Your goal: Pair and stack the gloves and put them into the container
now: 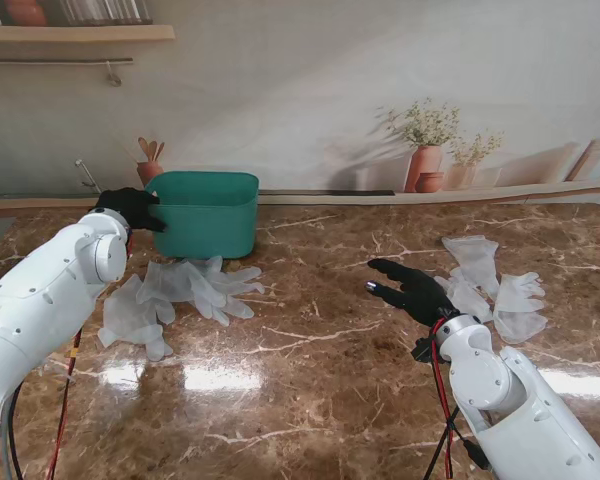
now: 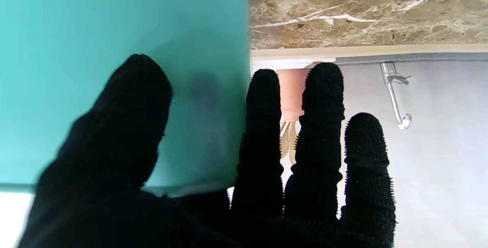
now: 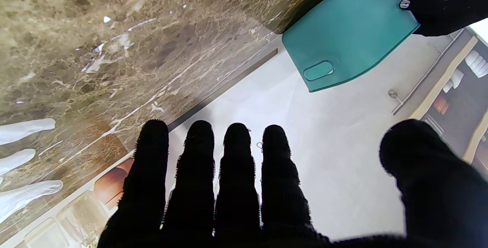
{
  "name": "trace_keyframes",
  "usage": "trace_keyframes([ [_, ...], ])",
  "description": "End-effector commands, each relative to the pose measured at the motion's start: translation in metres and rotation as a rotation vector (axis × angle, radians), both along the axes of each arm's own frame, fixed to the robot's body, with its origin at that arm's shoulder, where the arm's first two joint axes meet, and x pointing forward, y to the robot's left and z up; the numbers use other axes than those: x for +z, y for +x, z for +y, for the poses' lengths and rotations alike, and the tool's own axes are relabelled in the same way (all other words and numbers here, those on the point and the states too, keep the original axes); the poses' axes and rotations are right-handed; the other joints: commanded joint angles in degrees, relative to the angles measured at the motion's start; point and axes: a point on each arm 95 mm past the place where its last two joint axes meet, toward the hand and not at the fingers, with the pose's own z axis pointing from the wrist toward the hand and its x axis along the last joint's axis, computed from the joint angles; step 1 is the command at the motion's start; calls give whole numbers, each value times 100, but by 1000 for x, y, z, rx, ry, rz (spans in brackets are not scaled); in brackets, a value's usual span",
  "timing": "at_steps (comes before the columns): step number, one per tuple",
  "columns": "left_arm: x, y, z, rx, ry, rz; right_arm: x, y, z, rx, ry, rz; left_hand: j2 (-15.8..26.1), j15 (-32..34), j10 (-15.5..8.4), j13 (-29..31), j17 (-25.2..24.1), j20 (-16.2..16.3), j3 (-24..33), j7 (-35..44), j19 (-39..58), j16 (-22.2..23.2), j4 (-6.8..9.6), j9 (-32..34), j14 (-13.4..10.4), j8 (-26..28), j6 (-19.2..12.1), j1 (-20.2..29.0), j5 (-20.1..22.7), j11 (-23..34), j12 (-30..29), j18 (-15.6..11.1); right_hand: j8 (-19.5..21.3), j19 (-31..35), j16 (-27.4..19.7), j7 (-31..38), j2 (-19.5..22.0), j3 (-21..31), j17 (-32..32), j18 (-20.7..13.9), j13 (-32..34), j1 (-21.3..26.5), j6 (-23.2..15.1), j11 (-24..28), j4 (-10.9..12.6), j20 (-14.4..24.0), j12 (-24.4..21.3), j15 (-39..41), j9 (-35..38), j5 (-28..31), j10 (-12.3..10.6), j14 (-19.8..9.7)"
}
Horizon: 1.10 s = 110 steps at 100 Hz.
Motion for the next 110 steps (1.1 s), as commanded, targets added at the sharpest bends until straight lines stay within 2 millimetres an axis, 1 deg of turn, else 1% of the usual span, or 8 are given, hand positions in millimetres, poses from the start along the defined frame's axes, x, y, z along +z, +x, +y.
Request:
trace_keyframes([
  [1, -1, -2, -9, -9, -19, -26, -4, -3, 3, 8, 3, 20, 46, -9, -607, 241, 65, 16, 376, 1120, 313, -47, 37, -170, -157, 555, 73, 136, 706, -93, -97, 4, 45, 117, 91, 14, 85, -104, -37, -46, 170, 34, -134, 0, 157, 131, 60, 23, 81, 15, -75, 0],
  [17, 3, -5, -17, -23, -61, -83, -4, -3, 3, 10, 2, 18, 67, 183, -642, 315, 96, 104, 498, 1106, 472, 21, 71, -202, -156, 680, 83, 99, 666, -111, -111, 24, 43, 114, 94, 3, 81, -115, -33, -47, 172, 41, -126, -4, 157, 137, 64, 21, 78, 0, -72, -1],
  [38, 12, -8, -36, -58, -110, -154, -4, -4, 4, 12, 2, 10, 97, 278, -661, 358, 107, 156, 566, 1116, 516, 66, 113, -190, -209, 797, 113, 54, 614, -87, -101, 6, 38, 113, 94, -12, 82, -116, -25, -51, 170, 41, -113, -10, 161, 144, 66, 19, 71, -14, -80, -2],
  [48, 17, -8, -47, -68, -142, -191, -4, -5, 3, 9, 2, 7, 115, 305, -660, 363, 107, 172, 584, 1114, 530, 82, 125, -195, -194, 836, 134, 56, 602, -72, -93, -1, 37, 113, 95, -15, 77, -116, -23, -52, 176, 43, -109, -11, 162, 147, 66, 20, 67, -12, -84, -6],
  [57, 22, -7, -58, -84, -160, -222, -4, -7, 1, 4, 1, 5, 151, 348, -680, 383, 122, 190, 584, 1107, 552, 104, 135, -222, -230, 880, 123, 53, 562, -65, -88, -24, 38, 115, 96, -15, 76, -114, -17, -49, 183, 46, -109, -11, 163, 150, 66, 23, 67, -8, -78, -3],
  [81, 30, -5, -92, -127, -203, -260, -6, -10, -4, -11, 4, 2, 176, 378, -651, 380, 123, 214, 558, 1082, 564, 124, 142, -236, -223, 941, 144, 71, 541, -49, -78, -29, 36, 114, 94, -17, 75, -115, -20, -52, 175, 44, -104, -13, 163, 153, 64, 18, 61, -3, -75, -3],
  [110, 42, -6, -119, -165, -239, -295, -6, -13, -10, -27, 0, 3, 180, 384, -623, 381, 133, 225, 533, 1073, 569, 125, 143, -223, -217, 958, 160, 96, 548, -32, -71, -28, 45, 130, 92, 17, 59, -112, 18, -74, 191, 64, -80, -5, 163, 161, 64, 20, 84, 68, -70, -24],
])
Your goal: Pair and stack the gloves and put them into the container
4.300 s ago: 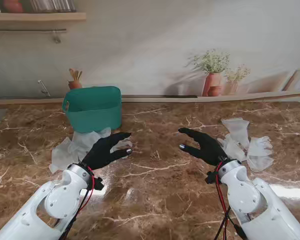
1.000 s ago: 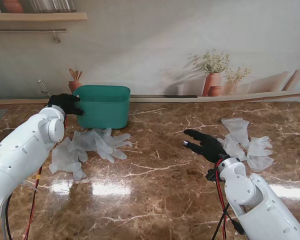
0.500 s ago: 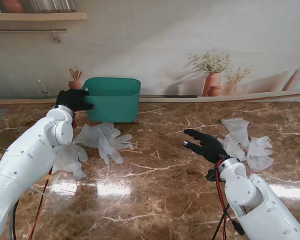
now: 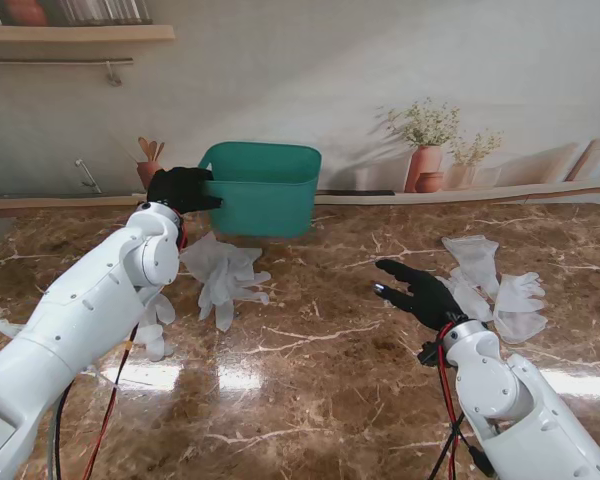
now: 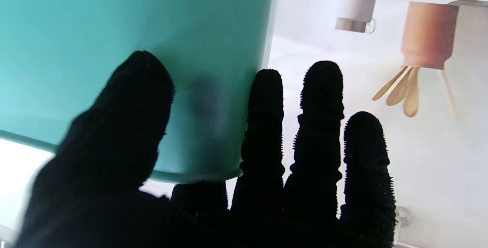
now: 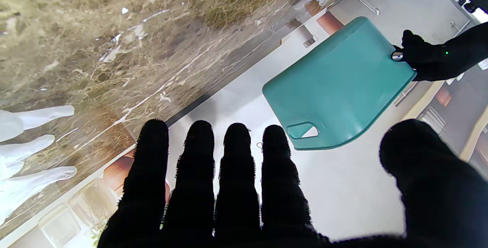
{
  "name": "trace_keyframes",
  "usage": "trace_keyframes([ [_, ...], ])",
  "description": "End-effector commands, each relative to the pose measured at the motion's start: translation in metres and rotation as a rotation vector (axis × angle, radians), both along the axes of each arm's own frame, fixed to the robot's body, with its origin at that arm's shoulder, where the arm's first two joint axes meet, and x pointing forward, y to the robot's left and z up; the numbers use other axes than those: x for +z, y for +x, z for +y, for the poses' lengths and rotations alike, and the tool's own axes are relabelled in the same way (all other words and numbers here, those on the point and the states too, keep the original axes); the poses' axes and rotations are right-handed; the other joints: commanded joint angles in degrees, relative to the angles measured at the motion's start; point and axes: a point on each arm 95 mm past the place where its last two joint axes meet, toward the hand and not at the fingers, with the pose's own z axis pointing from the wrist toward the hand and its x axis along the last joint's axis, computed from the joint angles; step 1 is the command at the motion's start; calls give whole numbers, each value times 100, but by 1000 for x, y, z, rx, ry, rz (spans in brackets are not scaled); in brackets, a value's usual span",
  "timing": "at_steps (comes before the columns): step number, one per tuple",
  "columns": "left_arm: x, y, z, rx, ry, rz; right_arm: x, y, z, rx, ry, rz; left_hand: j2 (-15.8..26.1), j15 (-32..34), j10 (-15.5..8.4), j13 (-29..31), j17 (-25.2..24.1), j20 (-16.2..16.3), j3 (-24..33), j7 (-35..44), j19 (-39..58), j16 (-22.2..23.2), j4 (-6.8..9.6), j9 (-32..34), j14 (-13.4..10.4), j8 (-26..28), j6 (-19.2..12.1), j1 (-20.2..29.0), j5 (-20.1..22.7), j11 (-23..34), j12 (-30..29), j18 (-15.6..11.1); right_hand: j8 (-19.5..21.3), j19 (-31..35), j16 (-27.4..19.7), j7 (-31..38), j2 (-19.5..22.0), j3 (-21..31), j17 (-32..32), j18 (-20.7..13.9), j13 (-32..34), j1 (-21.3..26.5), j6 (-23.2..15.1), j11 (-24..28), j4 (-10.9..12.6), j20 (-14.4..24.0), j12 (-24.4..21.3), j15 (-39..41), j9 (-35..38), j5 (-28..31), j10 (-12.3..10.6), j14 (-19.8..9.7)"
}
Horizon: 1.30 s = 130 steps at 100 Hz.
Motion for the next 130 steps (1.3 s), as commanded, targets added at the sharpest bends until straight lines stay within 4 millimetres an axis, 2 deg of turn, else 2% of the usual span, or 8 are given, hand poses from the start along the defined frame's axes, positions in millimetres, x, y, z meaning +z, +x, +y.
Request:
trace_keyframes([
  [1, 16, 0, -18, -25, -23, -42, -6, -4, 0, 3, -2, 29, 315, 180, -742, 234, 22, 104, 353, 808, 268, 68, 155, -221, -156, 461, 164, 98, 545, -54, -14, -27, 45, 132, 91, 19, 57, -112, 21, -77, 193, 59, -80, -5, 162, 96, 61, 20, 83, 73, -70, -25],
  [14, 21, -4, -25, -40, -33, -54, -10, -4, 5, 28, -16, 51, 315, 191, -733, 241, 23, 108, 342, 805, 274, 69, 157, -221, -149, 457, 177, 112, 547, -52, -14, -26, 53, 157, 91, 59, 34, -116, 51, -77, 228, 124, -311, -28, 151, 104, 42, 32, 72, 155, 0, 49],
  [32, 28, -9, -38, -63, -47, -72, -11, -5, 8, 25, -2, 44, 324, 193, -728, 239, 27, 114, 324, 806, 281, 66, 157, -222, -151, 458, 178, 119, 550, -56, -16, -22, 47, 168, 94, 56, 34, -136, 51, -79, 241, 141, -253, -15, 141, 105, 38, 43, 73, 140, -45, 14],
  [45, 25, -13, -52, -83, -59, -72, -7, -9, 3, 0, -3, 20, 316, 192, -715, 239, 25, 111, 322, 803, 274, 64, 161, -213, -140, 453, 191, 124, 559, -51, -14, -17, 52, 172, 93, 73, 25, -136, 54, -78, 248, 145, -247, -2, 142, 104, 41, 44, 91, 169, -36, 8],
  [97, -19, -21, -109, -116, -66, -38, -2, -18, -16, -78, -8, -20, 290, 196, -656, 287, 70, 97, 340, 820, 300, 43, 169, -197, -153, 366, 239, 122, 591, -27, -4, 11, 48, 182, 79, 92, 1, -129, 62, -79, 245, 153, -232, -6, 141, 95, 33, 31, 89, 188, -30, -24],
  [130, -45, -22, -134, -97, -75, -12, -4, -19, -19, -103, 5, -16, 309, 212, -626, 329, 134, 61, 280, 827, 342, 14, 145, -178, -188, 229, 270, 142, 602, 10, 13, -1, 44, 198, 76, 98, 0, -125, 72, -69, 254, 153, -235, -7, 140, 94, 29, 35, 88, 188, -37, -4],
])
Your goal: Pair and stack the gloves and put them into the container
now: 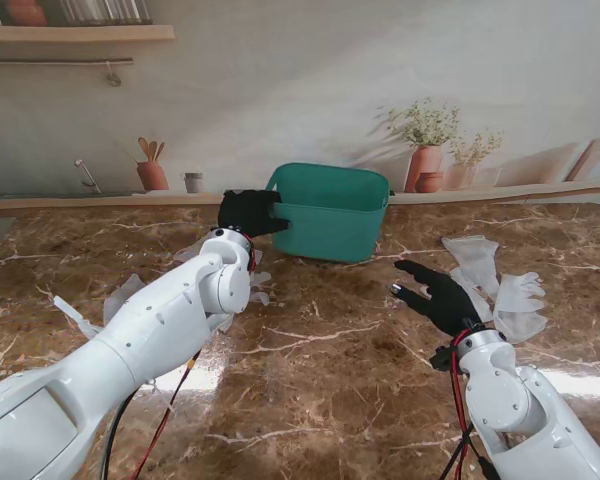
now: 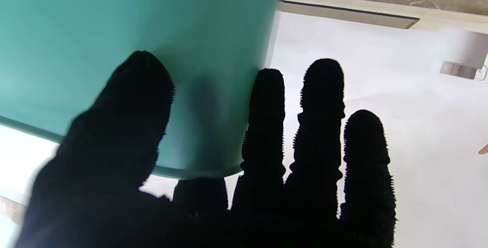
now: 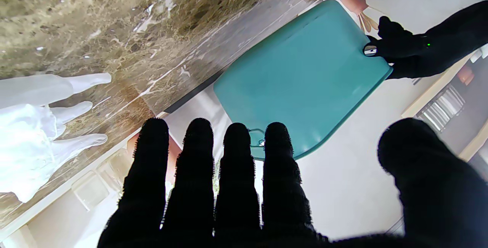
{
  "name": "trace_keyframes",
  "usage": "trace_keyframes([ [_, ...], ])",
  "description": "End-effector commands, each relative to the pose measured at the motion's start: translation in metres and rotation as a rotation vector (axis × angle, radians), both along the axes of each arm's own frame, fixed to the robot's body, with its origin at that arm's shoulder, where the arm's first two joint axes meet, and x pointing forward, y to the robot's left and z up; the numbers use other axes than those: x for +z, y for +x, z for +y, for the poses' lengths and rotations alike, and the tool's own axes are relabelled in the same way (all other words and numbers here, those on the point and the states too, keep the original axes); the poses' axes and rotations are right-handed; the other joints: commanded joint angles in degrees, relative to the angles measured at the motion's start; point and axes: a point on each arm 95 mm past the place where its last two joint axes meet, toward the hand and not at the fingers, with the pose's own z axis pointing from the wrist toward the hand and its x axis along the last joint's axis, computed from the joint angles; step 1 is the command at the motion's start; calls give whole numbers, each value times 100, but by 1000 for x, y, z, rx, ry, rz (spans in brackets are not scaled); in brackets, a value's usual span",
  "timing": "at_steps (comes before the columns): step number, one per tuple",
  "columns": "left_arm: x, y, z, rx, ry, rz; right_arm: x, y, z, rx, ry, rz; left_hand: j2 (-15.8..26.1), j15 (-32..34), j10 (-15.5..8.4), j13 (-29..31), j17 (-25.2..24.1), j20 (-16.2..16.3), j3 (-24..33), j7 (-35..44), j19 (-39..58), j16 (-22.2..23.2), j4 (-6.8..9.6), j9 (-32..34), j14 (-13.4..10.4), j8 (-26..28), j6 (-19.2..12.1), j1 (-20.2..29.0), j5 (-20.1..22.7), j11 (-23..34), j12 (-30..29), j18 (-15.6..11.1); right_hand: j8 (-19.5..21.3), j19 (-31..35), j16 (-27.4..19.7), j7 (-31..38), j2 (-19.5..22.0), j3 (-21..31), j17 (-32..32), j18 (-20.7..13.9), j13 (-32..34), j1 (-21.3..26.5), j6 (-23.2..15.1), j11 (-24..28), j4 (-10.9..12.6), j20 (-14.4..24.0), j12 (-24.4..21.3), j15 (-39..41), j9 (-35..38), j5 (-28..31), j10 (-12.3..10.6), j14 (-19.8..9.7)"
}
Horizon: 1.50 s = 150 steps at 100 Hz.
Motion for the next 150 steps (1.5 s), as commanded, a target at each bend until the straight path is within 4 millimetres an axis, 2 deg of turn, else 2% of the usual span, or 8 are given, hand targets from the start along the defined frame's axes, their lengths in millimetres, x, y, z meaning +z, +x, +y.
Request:
trace_keyframes([
  [1, -3, -2, -15, -4, -6, 4, -7, -4, 0, -9, 11, 28, 308, 206, -674, 185, -5, 40, 274, 811, 322, 11, 143, -180, -185, 177, 271, 140, 599, -106, 11, -4, 43, 131, 76, 29, 0, -101, 12, -69, 126, 76, -87, -7, 140, 93, 29, 30, 87, 85, -45, -72],
  [25, -25, -5, -26, -22, 29, 49, -7, -4, -2, -23, 14, 32, 334, 186, -615, 190, 2, -10, 187, 841, 324, -37, 114, -167, -136, 85, 284, 151, 603, -93, 16, 34, 44, 140, 79, 43, 1, -104, 7, -58, 128, 74, -84, -5, 138, 93, 31, 33, 88, 106, -53, -57],
  [46, -40, -14, -29, -29, 61, 90, -8, -5, -3, -30, 17, 33, 485, 141, -262, 78, -122, -141, -330, 857, 286, -92, 91, -92, -69, -92, 301, 212, 488, -10, 52, 81, 41, 152, 80, 49, 0, -102, 14, -51, 133, 77, -87, -4, 138, 95, 31, 35, 92, 114, -45, -63],
  [62, -45, -21, -29, -51, 76, 115, -10, -5, -1, -32, 25, 41, 615, 170, -142, 14, -248, -172, -965, 405, 224, -40, 196, 121, 44, -1019, 598, 121, 501, 306, 220, 218, 40, 151, 79, 52, 1, -104, -4, -41, 111, 84, -91, -8, 137, 95, 30, 28, 80, 113, -41, -50],
  [69, -46, -23, -28, -68, 89, 125, -10, -5, 0, -32, 29, 42, 661, 314, -78, 172, -173, -141, -1073, 343, 266, 23, 267, 354, 59, -1178, 727, -40, 653, 493, 386, 272, 39, 153, 80, 51, 4, -105, -7, -33, 104, 87, -97, -7, 137, 97, 31, 27, 78, 108, -42, -50],
  [96, -47, -31, -29, -109, 98, 138, -9, -6, 0, -39, 32, 38, 597, 487, 44, 487, -23, -128, -965, 201, 319, 37, 375, 667, 94, -1224, 873, -335, 856, 504, 596, 372, 38, 156, 82, 60, -3, -111, -13, -17, 102, 99, -98, -6, 136, 104, 32, 28, 79, 124, -45, -40],
  [138, -41, -43, -27, -107, 102, 129, -5, -8, 3, -26, 32, 31, 693, 629, 46, 774, 160, -123, -718, 446, 447, 43, 354, 1019, 107, -1052, 862, -244, 1180, 610, 719, 316, 31, 147, 79, 51, 2, -116, -23, -23, 77, 101, -109, -17, 135, 108, 29, 19, 56, 102, -48, -48],
  [150, -39, -46, -27, -99, 99, 121, -4, -9, 4, -23, 31, 31, 711, 852, 88, 1099, 465, -110, -365, 525, 688, -84, 363, 1306, 102, -1005, 925, -510, 1447, 685, 756, 291, 29, 141, 77, 48, 4, -116, -32, -21, 60, 99, -126, -21, 136, 108, 28, 13, 45, 97, -54, -36],
])
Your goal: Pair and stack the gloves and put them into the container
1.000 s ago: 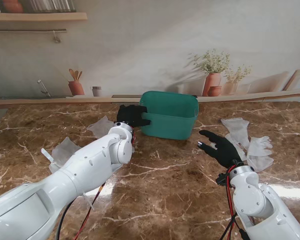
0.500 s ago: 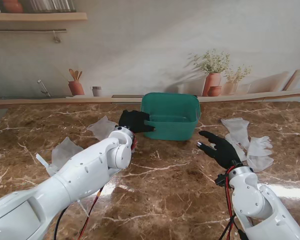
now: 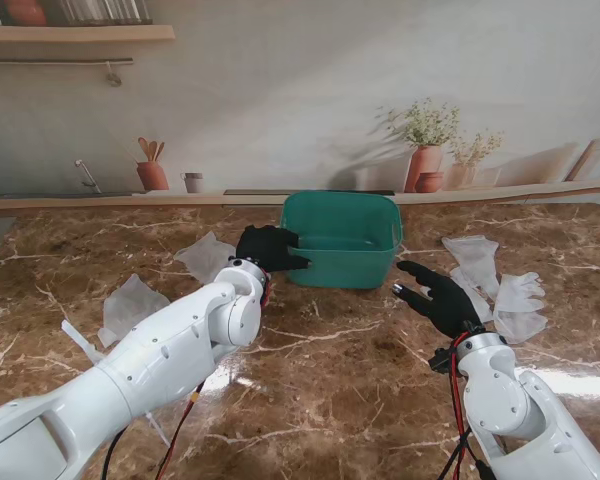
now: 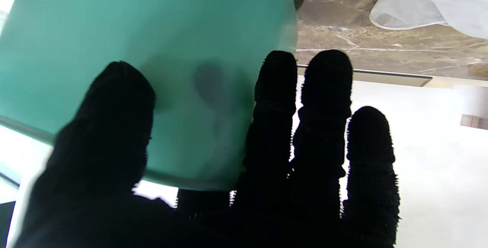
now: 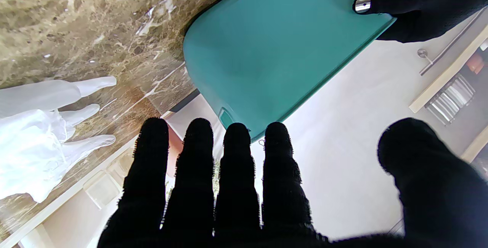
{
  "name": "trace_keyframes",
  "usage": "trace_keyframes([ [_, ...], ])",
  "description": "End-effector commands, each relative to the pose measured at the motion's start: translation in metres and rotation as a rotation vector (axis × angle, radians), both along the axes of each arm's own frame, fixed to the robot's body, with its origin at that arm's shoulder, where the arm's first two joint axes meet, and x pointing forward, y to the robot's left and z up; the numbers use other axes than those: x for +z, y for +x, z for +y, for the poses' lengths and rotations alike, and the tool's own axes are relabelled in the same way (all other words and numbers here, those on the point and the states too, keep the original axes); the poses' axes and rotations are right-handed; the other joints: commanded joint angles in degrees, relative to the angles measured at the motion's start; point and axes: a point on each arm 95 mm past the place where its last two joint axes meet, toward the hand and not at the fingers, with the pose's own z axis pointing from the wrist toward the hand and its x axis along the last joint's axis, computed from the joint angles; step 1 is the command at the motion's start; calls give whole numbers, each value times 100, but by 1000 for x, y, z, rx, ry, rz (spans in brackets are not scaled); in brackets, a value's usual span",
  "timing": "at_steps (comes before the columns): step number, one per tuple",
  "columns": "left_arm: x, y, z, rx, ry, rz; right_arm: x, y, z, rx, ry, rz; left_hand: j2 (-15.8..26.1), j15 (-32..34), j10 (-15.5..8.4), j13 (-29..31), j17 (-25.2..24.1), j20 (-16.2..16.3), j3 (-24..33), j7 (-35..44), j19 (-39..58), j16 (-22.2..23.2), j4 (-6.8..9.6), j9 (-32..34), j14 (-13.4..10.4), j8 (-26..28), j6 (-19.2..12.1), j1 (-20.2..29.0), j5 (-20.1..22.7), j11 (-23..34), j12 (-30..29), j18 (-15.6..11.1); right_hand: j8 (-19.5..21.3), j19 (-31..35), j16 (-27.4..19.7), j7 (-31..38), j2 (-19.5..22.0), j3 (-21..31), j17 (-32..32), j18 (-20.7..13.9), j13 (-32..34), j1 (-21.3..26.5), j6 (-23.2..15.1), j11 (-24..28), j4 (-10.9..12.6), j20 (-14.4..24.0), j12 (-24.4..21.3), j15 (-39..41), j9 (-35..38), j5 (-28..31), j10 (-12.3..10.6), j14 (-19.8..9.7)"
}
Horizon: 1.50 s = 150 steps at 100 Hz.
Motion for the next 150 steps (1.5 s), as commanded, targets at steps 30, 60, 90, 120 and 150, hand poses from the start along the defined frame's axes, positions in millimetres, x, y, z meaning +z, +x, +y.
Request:
trace_keyframes([
  [30, -1, -7, 2, 14, 9, 2, -3, -4, 3, 16, -1, 22, 4, 64, -127, 645, 326, -40, 270, -233, 458, -555, 79, 365, 121, -446, 489, -222, 492, -120, -156, 262, 31, 60, 79, 39, 9, -114, -58, -6, 31, 114, -148, -36, 136, 111, 24, 9, 1, 86, -57, -22],
  [60, 4, -7, 8, -17, 31, 5, -4, -4, 4, 18, -2, 21, -167, -2, -383, 455, 114, -18, 256, -2981, 318, -526, 266, 178, 45, -1655, 639, -548, -53, 4, -137, 158, 36, 68, 61, 41, -1, -121, -52, 12, 10, 115, -163, -43, 134, 131, 22, -21, -11, 96, -65, -130],
  [90, 6, -9, 12, -46, 34, 1, -4, -5, 4, 19, -3, 19, -191, -159, -501, 280, 13, -80, -337, -4773, 153, -499, 347, -296, 21, -2445, 255, -646, -1017, 122, -72, 40, 36, 67, 57, 28, 0, -120, -49, 22, 8, 118, -169, -47, 134, 143, 18, -17, -28, 77, -60, -110],
  [120, 18, -11, 17, -56, 29, -29, -3, -5, 3, 29, -7, 22, 120, -326, -509, 88, -85, -170, -1640, -5078, -23, -494, 497, -716, -10, -2604, 79, -286, -1640, 70, -106, -120, 38, 54, 43, 23, -14, -125, -64, 35, -50, 123, -159, -69, 128, 148, 6, -46, -74, 67, -62, -121],
  [150, 35, -22, 26, -65, -32, -99, 0, -4, 1, 29, -18, 8, 329, -427, -605, -29, -70, -314, -2074, -5206, -146, -541, 500, -941, -144, -2670, -63, -343, -1987, 46, -143, -321, 37, 19, 29, 11, -22, -118, -80, 18, -73, 108, -158, -75, 126, 147, -4, -59, -81, 55, -66, -142],
])
